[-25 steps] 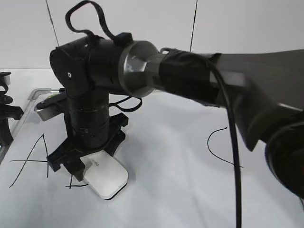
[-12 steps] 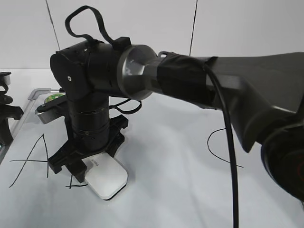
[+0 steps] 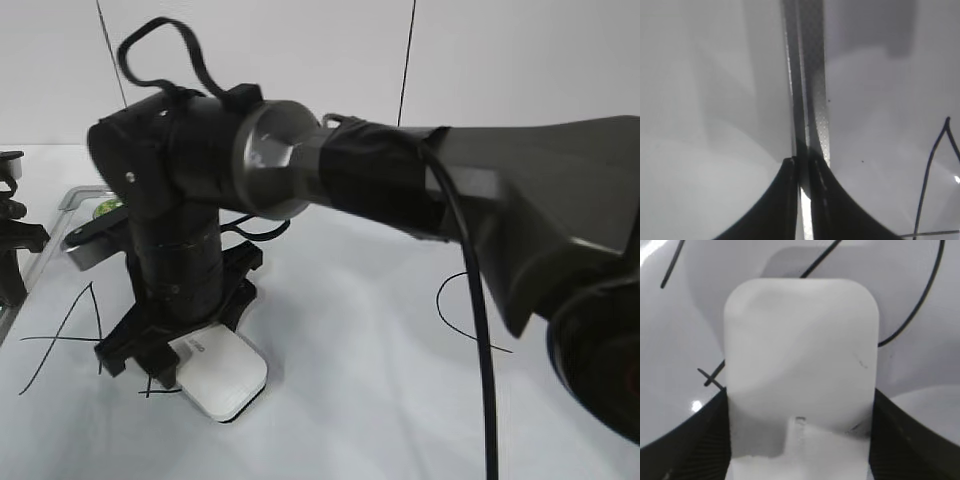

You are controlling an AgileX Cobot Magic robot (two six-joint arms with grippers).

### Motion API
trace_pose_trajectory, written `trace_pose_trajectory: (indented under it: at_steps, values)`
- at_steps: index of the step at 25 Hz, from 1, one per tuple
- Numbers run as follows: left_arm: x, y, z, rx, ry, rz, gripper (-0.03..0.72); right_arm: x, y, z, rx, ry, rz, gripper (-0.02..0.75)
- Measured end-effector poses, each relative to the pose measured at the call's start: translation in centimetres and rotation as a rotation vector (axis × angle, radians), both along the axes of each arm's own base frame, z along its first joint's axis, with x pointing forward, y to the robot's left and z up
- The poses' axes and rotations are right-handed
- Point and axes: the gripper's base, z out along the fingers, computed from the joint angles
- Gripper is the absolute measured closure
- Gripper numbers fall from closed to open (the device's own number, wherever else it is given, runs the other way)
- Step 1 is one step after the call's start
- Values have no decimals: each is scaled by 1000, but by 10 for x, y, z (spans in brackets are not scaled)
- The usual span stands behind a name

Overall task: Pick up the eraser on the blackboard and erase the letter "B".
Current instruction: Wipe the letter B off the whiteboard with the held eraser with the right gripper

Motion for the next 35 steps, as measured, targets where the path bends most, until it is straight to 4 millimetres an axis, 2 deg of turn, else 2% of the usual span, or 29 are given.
trace_pose_trajectory:
  at_steps: [7, 14, 22, 31, 35]
  values:
    - [0, 0, 0, 0, 0, 0, 668, -34, 23, 0, -11, -16, 132, 176]
    - [0, 0, 0, 0, 0, 0, 668, -34, 24, -2, -30, -39, 157, 176]
    - [0, -1, 0, -7, 0, 5, 668, -4, 6, -2, -54, -71, 75, 176]
    - [0, -1, 0, -13, 1, 10, 669, 54, -44, -2, -51, -64, -110, 176]
    - [0, -1, 0, -13, 1, 10, 669, 63, -51, -1, -50, -70, -133, 177]
